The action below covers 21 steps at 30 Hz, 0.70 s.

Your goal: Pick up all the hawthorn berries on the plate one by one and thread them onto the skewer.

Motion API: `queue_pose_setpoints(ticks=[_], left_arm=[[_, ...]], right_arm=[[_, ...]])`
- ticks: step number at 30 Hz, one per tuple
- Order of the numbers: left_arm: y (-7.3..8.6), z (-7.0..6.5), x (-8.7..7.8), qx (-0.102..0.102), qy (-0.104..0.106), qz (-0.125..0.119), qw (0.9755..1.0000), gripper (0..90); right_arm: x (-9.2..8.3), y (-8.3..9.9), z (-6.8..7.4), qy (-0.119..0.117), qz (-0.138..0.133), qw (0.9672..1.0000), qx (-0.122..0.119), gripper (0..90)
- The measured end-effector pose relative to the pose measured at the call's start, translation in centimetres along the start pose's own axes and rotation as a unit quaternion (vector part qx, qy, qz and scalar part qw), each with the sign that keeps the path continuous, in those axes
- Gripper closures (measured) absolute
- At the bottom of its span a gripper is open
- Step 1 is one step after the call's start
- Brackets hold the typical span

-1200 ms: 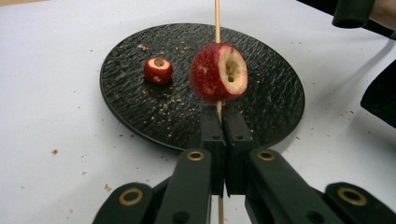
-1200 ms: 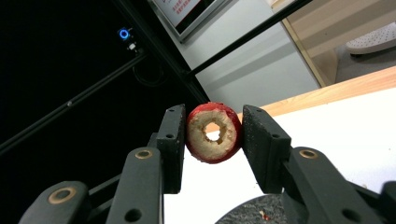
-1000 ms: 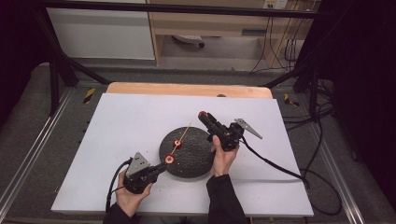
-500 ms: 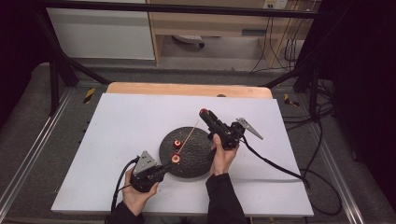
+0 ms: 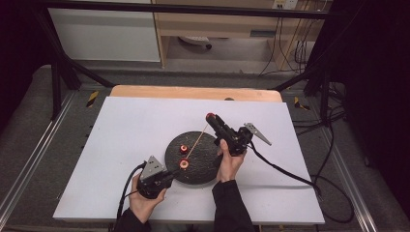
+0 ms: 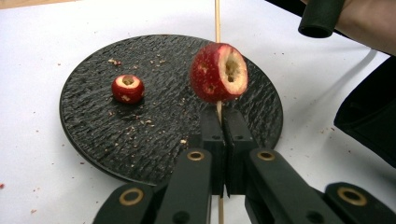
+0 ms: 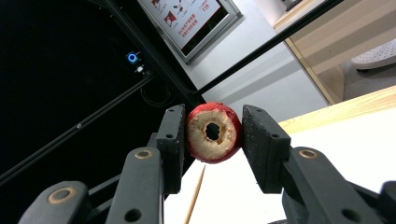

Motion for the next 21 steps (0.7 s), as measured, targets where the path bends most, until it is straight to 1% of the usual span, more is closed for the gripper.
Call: queue_pose_setpoints(ticks=[4,7,11,13,18,21], left_arm=[[-0.1,0.0,0.1,-0.002,0.000,-0.003,1.0000,88.4],[-0.1,-0.1,0.3,-0.005,-0.001,-0.005,1.0000,88.4],[-0.3,-0.3,0.5,-0.011,-0.001,-0.010,0.9999,88.4],[-0.4,-0.4,0.7,-0.017,-0.002,-0.015,0.9997,88.4],[-0.6,-0.6,1.0,-0.021,-0.011,-0.020,0.9995,88.4],[-0.7,-0.8,1.3,-0.027,-0.012,-0.023,0.9993,88.4]], right_arm=[[-0.1,0.1,0.0,-0.001,0.000,1.0000,-0.001,61.3],[-0.1,0.2,0.0,-0.003,-0.001,1.0000,0.004,61.3],[-0.1,0.4,0.1,-0.003,-0.002,0.9999,0.010,61.3],[-0.1,0.4,0.1,-0.004,-0.002,0.9999,0.011,61.3],[-0.2,0.6,0.1,-0.005,-0.004,0.9999,0.014,61.3],[-0.2,0.8,0.2,-0.005,-0.004,0.9999,0.015,61.3]])
Point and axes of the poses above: each handheld gripper's, and its own axes: x roughly forward along the jaws, y roughly out of its underside, z roughly to its left, the point moved 3 cm from there along x, roughly forward along the jaws, and after that the axes turned 12 degrees about -z, right-handed, at the moved point
